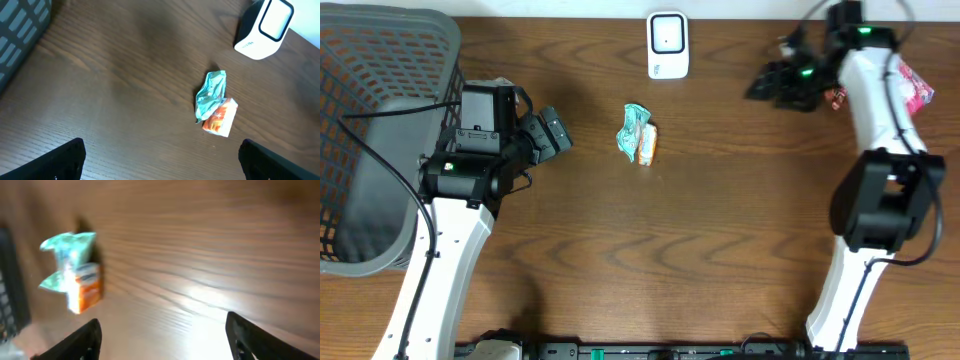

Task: Scan the item barcode
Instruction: 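Reach the right gripper to the orange tissue packet and grasp it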

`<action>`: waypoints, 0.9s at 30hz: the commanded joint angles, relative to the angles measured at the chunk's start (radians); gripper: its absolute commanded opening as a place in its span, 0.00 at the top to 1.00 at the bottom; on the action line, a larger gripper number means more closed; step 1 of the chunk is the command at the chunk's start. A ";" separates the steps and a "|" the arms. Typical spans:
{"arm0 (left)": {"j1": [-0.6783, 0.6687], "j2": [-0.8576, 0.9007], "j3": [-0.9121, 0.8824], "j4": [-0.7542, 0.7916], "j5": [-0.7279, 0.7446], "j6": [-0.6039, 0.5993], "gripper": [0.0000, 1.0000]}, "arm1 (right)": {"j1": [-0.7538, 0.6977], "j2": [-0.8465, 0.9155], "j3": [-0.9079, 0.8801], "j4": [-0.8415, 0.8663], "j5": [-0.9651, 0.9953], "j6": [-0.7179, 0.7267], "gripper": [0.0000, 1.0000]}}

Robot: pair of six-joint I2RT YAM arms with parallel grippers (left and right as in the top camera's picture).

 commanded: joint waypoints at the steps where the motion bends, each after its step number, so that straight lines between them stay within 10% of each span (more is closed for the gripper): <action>1: 0.003 -0.004 0.000 -0.002 -0.002 0.010 0.02 | 0.136 -0.023 -0.102 0.064 -0.105 -0.025 0.25; 14: 0.003 -0.004 -0.001 -0.002 -0.002 0.010 0.02 | 0.436 -0.023 -0.236 0.396 0.058 0.281 0.43; 27: 0.003 -0.004 -0.001 -0.002 -0.002 0.010 0.02 | 0.471 -0.029 -0.243 0.209 0.661 0.357 0.47</action>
